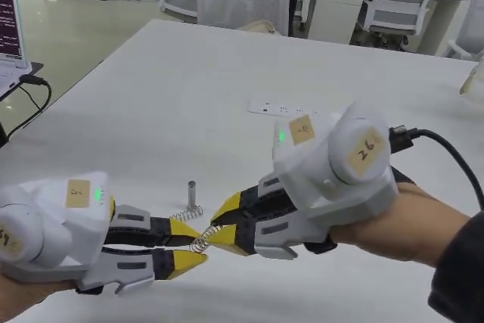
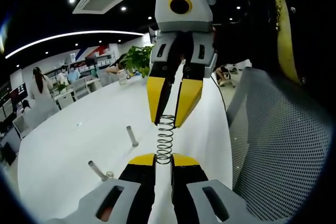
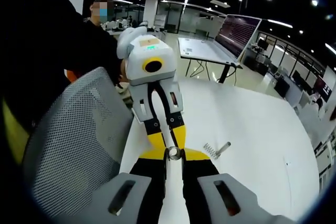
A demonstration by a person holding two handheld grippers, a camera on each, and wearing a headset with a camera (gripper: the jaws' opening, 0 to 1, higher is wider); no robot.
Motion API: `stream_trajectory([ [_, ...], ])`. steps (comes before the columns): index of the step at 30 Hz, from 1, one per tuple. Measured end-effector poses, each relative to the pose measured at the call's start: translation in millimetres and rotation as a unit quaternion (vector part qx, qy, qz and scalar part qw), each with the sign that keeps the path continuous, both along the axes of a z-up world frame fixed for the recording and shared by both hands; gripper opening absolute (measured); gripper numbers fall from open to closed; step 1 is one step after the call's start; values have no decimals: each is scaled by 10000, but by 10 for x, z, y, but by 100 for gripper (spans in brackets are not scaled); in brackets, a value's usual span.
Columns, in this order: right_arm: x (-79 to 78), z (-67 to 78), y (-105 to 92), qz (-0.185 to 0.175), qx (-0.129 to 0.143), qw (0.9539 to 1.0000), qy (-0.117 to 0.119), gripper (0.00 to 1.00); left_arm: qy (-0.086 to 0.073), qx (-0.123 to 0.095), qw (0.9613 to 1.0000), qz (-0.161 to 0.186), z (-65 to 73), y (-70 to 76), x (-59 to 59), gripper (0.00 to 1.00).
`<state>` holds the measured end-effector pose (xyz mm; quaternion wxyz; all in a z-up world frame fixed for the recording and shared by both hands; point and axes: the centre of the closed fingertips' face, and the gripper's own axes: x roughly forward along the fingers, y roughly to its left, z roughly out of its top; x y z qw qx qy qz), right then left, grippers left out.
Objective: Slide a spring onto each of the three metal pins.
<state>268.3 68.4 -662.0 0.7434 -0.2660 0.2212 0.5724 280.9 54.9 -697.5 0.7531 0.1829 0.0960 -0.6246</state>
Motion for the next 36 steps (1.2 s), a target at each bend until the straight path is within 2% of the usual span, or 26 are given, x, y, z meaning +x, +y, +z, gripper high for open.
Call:
stream_trajectory([
  [9, 19, 81, 94, -7, 227, 9997, -30, 7, -11, -25, 10000, -95, 30, -44, -32, 3],
  [17, 22, 78, 123, -2, 251, 9997, -11, 7, -13, -8, 9998, -181, 33, -101, -50, 3],
  [29, 31, 75, 104, -64, 268, 9996, 12, 7, 1, 19, 9998, -180, 20, -108, -42, 4],
  [33, 50, 77, 67, -125, 275, 9995, 20, 7, 41, 0, 9999, -116, 25, -100, -25, 11],
  [36, 78, 77, 14, -202, 278, 9994, 18, 7, 75, -8, 9999, -66, 30, -81, -17, 12],
])
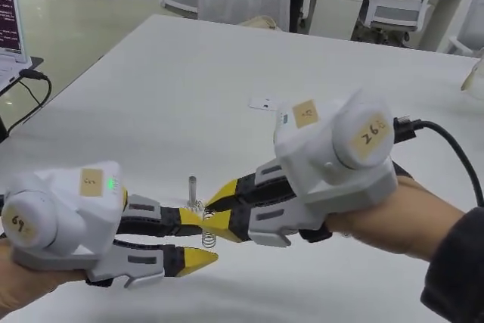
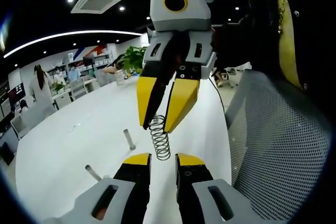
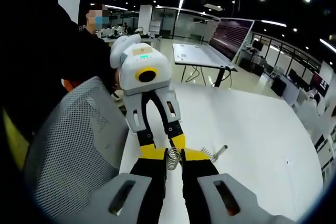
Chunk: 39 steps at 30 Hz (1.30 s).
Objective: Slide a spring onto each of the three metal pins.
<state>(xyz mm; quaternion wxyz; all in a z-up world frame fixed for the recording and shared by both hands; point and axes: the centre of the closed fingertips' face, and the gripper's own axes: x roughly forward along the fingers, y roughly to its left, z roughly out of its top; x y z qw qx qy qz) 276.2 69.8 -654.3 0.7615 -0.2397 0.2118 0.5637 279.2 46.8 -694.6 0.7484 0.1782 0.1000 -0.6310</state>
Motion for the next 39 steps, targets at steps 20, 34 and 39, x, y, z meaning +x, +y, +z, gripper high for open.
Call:
stream_trajectory([
  [20, 342, 62, -605, -874, 16, 9960, -163, 7, 354, -328, 9969, 627, 5, 232, 136, 30],
  [34, 549, 101, -834, -1345, 127, 9904, -297, 7, 493, -547, 9921, 1012, -4, 340, 210, 43],
  [39, 596, 118, -849, -1430, 150, 9890, -353, 7, 534, -624, 9906, 1097, 2, 365, 229, 49],
])
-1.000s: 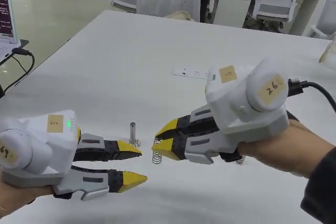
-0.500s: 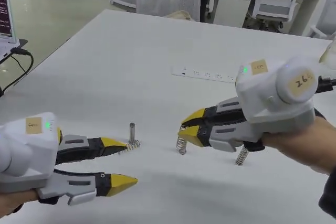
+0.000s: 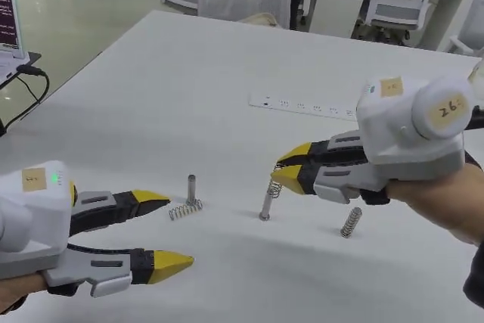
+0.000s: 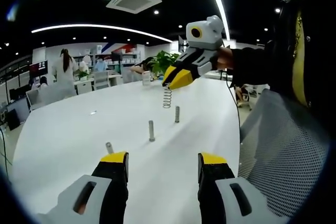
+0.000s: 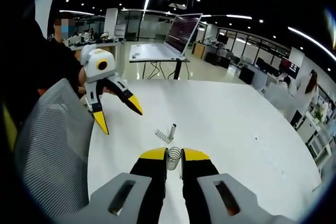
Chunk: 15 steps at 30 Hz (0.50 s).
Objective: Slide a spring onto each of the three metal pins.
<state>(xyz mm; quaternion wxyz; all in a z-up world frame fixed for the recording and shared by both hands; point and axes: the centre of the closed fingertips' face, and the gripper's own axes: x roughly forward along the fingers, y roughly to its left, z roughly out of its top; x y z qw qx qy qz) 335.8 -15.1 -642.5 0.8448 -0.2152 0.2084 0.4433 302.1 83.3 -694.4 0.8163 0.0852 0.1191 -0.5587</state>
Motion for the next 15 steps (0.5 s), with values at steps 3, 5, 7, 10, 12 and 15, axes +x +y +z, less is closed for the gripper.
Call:
stream_trajectory([
  [3, 29, 8, -11, -51, 35, 10000, -22, 7, 52, -21, 10000, 45, -20, 11, 5, 52],
  [5, 47, 12, -19, -79, 46, 10000, -33, 7, 70, -1, 10000, 55, -49, 22, 7, 54],
  [7, 67, 19, -23, -110, 57, 9999, -64, 7, 113, -10, 9999, 87, -64, 30, 12, 57],
  [10, 99, 16, -30, -146, 76, 9998, -70, 7, 117, 12, 9998, 130, -88, 41, 23, 62],
  [12, 116, 7, -33, -161, 88, 9998, -48, 7, 147, 66, 9997, 167, -117, 48, 30, 67],
  [15, 143, 4, -39, -198, 107, 9997, -55, 7, 146, 130, 9996, 184, -149, 55, 32, 70],
])
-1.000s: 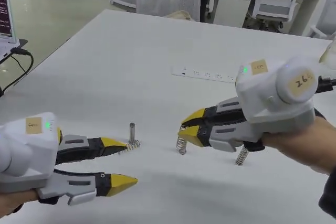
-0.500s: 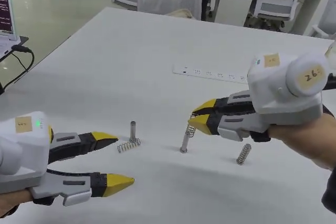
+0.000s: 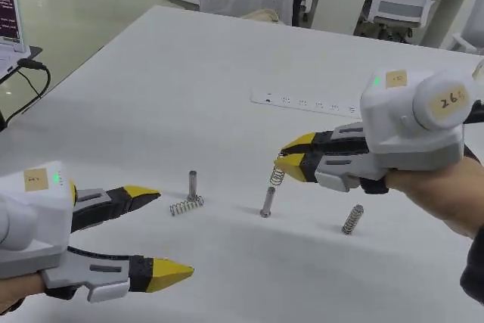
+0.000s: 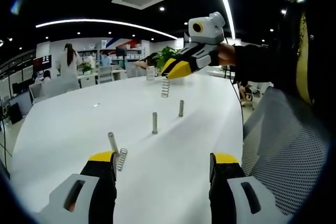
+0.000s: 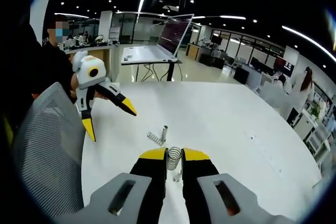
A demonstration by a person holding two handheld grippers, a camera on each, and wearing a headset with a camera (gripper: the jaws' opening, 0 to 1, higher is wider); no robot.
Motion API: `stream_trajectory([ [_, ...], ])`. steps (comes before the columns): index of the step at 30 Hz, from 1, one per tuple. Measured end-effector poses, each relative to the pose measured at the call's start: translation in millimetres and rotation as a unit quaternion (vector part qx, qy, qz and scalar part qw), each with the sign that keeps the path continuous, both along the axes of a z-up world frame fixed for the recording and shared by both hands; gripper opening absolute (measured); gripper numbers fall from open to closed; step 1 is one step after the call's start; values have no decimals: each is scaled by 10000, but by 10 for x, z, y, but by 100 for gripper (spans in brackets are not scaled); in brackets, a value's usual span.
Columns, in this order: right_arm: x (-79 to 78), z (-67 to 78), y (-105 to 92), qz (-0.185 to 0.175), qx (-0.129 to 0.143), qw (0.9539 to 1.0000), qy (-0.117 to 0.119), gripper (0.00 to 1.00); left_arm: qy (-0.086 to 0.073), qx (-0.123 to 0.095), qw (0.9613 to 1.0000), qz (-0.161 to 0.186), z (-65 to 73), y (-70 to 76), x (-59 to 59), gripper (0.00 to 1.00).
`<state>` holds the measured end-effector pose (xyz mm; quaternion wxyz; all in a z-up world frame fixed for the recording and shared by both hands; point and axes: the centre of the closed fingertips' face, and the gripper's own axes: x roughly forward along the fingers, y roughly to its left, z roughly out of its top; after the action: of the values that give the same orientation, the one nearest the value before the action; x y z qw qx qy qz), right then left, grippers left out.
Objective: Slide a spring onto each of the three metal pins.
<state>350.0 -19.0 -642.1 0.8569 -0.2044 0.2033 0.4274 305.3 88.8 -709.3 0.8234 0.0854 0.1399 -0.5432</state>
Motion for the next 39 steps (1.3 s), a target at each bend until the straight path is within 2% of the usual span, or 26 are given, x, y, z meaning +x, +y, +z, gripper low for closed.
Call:
stream_trajectory([
  [4, 54, -20, -19, -74, 23, 10000, 12, 7, 29, 2, 10000, 75, -13, 13, 15, 77],
  [9, 154, -67, -54, -200, 31, 9998, 44, 7, 68, 17, 9999, 105, -26, 23, 11, 80],
  [15, 226, -208, -82, -298, -84, 9994, 123, 7, 93, 6, 9999, 123, -33, 37, 2, 81],
  [22, 279, -336, -100, -379, -68, 9990, 243, 7, 107, 0, 9999, 110, -35, 36, -5, 81],
  [39, 320, -464, -100, -381, -114, 9987, 328, 7, 133, 30, 9999, 88, -40, 45, -11, 78],
])
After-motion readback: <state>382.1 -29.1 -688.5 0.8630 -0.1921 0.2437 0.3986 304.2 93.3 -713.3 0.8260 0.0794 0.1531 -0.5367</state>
